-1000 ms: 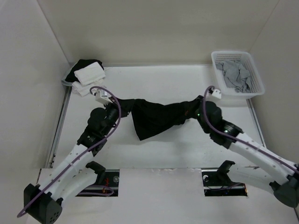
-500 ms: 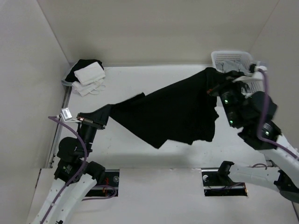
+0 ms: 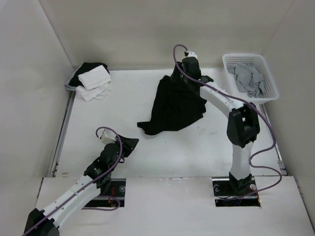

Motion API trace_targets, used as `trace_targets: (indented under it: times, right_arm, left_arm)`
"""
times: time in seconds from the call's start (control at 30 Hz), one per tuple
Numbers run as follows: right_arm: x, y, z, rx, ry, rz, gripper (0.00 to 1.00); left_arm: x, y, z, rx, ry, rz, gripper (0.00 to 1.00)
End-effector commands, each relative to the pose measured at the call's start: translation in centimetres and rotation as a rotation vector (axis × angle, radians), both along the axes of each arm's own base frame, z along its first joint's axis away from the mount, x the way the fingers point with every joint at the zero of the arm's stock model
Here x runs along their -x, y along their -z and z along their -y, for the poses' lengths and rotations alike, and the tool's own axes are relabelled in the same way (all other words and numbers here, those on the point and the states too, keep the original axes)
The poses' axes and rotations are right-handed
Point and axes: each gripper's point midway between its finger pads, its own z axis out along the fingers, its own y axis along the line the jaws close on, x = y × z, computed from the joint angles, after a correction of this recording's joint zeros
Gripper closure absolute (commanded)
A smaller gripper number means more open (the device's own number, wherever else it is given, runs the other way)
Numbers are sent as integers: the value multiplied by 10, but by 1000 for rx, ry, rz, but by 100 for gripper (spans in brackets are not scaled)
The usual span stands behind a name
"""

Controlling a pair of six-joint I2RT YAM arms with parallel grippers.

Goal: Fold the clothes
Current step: Flatten the tank top out

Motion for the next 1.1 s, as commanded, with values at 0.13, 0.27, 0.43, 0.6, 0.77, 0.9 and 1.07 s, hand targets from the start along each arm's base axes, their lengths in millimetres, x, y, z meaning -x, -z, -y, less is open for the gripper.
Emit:
trace_targets:
  times: [0.13,0.27,0.43,0.6,0.77,0.9,1.07]
  right_arm:
    - [109,34,9,37,-5,-31,82]
    - [142,98,10,20,-21,-153,89]
    - [157,146,13,22,-13,-246,59]
    - [158,165,14,18,-10,-282,59]
    - [157,171,21,38,24,-284,59]
    - [158,177,26,52,41,-300,60]
    - [163,181,27,50,48,-314,75]
  left_arm:
    - [-40,-48,-20,-172,-129,177,60]
    - [-68,-63,-28,-266,-196,207,57]
    - [-102,-59,-17,-380,-153,194,52]
    - [-123,-40,-16,-398,-119,155,49]
    - [-139,-20,-2,-401,-31,111,47]
    - [-143,-12,7,-397,5,105,48]
    - [-147,-13,17,-386,31,116,49]
